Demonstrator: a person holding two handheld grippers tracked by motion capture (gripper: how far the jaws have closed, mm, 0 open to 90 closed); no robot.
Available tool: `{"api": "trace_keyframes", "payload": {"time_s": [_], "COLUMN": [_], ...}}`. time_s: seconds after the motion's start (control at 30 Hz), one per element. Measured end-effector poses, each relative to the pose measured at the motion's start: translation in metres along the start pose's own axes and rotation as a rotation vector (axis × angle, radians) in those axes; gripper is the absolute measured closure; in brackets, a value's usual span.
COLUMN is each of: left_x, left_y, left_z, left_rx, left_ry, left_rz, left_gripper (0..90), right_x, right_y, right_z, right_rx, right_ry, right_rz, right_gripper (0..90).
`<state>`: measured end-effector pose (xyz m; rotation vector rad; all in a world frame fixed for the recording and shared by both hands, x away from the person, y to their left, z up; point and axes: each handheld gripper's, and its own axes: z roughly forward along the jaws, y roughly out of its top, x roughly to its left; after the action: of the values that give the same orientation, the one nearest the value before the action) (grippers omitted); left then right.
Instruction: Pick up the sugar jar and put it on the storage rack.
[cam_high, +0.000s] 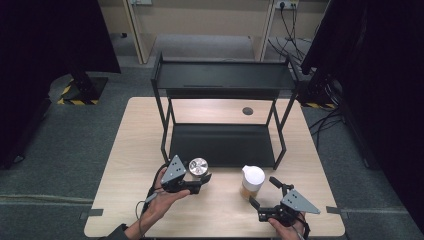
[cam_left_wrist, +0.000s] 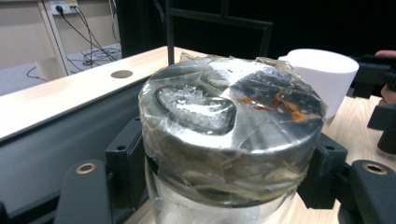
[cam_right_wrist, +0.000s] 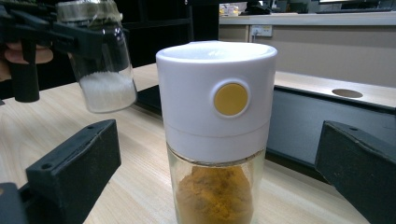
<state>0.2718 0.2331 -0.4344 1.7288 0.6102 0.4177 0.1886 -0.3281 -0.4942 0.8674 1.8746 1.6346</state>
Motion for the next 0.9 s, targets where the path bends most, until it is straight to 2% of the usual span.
{"api": "trace_keyframes", "payload": {"time_s": [0.37,0.57,0.7,0.9], "left_x": [0.009,0.014,0.015,0.019], "left_y": [0.028,0.051,0.068,0.091], "left_z": [-0.009,-0.014,-0.016,-0.018], "left_rx": [-0.025,-0.034,-0.04,-0.054], "left_ry": [-0.006,-0.007,-0.002,-0.003], "left_rz": [0.002,0.0,0.02,0.012], "left_gripper": [30.9,30.9,30.9,30.9], "right_x": [0.0,0.0,0.0,0.0], "right_y": [0.0,0.0,0.0,0.0], "right_z": [0.0,0.0,0.0,0.0], "right_rx": [-0.002,-0.003,-0.002,-0.002], "right_ry": [0.0,0.001,0.001,0.001], "right_rz": [0.0,-0.001,-0.002,-0.001], "right_gripper": [0.5,0.5,0.5,0.5]}}
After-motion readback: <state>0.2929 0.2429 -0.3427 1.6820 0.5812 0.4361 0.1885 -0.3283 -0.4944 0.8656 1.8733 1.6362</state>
